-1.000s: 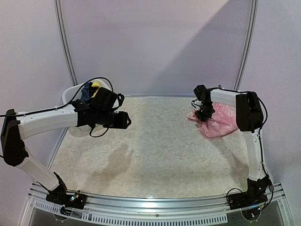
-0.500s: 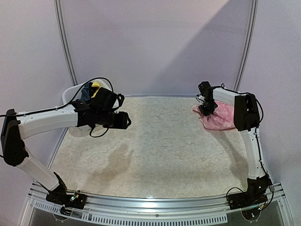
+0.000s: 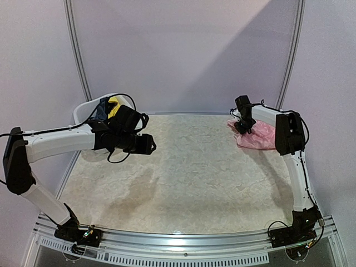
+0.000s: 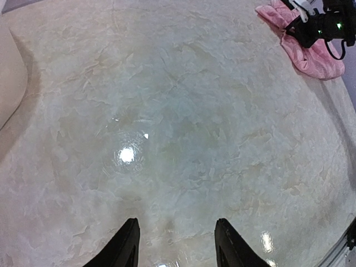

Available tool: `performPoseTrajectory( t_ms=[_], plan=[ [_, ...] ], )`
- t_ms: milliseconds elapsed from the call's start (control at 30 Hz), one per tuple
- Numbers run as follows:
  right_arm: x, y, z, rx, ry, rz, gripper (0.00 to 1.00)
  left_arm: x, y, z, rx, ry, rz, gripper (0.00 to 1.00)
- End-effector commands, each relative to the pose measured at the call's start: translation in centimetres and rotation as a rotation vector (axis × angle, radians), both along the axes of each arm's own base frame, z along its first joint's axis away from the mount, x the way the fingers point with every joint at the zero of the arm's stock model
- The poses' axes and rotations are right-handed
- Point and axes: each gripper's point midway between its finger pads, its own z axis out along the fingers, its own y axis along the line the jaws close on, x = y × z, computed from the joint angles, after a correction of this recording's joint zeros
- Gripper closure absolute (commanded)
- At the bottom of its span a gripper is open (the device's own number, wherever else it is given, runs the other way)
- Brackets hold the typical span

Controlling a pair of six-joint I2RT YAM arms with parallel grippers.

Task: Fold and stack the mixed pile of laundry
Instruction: Place the square-folded shorts at the corner of the board.

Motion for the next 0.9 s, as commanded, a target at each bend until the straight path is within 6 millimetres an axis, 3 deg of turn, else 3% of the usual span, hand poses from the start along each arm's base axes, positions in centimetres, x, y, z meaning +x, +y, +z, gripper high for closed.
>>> performPoseTrajectory(
  t_ms=[0,67,200,333,367,467,533,600,667,700,733,867],
  plan=[
    [1.1,-0.7,-1.8,-0.010,-0.006,0.025,0.89,-0.1,-0.5,0.1,-0.001,0.004,-0.012,0.53],
    [1.1,-0.7,-1.8,-0.009,-0.001,0.030,0.87,-0.1,-0.6,0.0,-0.003,0.006,-0.016,0.53],
    [0.0,0.1,-0.6,0.058,0.025,0.029,0.63,-0.2,-0.6,-0.1,-0.002,0.008,-0.017,0.53],
    [-0.9,1.0,5.3,0.144,-0.035,0.038,0.40,-0.1,-0.8,-0.3,-0.005,0.011,-0.020,0.53],
    [-1.1,1.1,8.1,0.161,-0.073,0.045,0.33,-0.1,-0.9,-0.3,-0.007,0.012,-0.022,0.53],
    [-2.4,1.3,13.5,0.184,-0.126,0.080,0.22,0.0,-1.3,-0.5,-0.016,0.017,-0.028,0.53],
    [-3.8,1.6,14.7,0.171,-0.104,0.143,0.19,0.1,-1.5,-0.6,-0.021,0.018,-0.032,0.53],
    [-5.8,1.5,14.3,0.132,-0.051,0.217,0.18,0.1,-1.6,-0.6,-0.025,0.018,-0.034,0.53],
    [-8.2,0.9,12.1,0.041,0.033,0.337,0.18,0.0,-1.6,-0.6,-0.028,0.014,-0.034,0.53],
    [-9.5,0.2,11.3,-0.004,0.061,0.383,0.18,-0.1,-1.5,-0.6,-0.030,0.011,-0.035,0.53],
    [-11.3,-0.7,8.8,-0.058,0.128,0.448,0.18,-0.1,-1.5,-0.5,-0.033,0.006,-0.033,0.53],
    [-13.9,-4.1,7.5,-0.177,0.189,0.616,0.21,-0.3,-1.2,-0.1,-0.032,-0.005,-0.036,0.53]
  ],
)
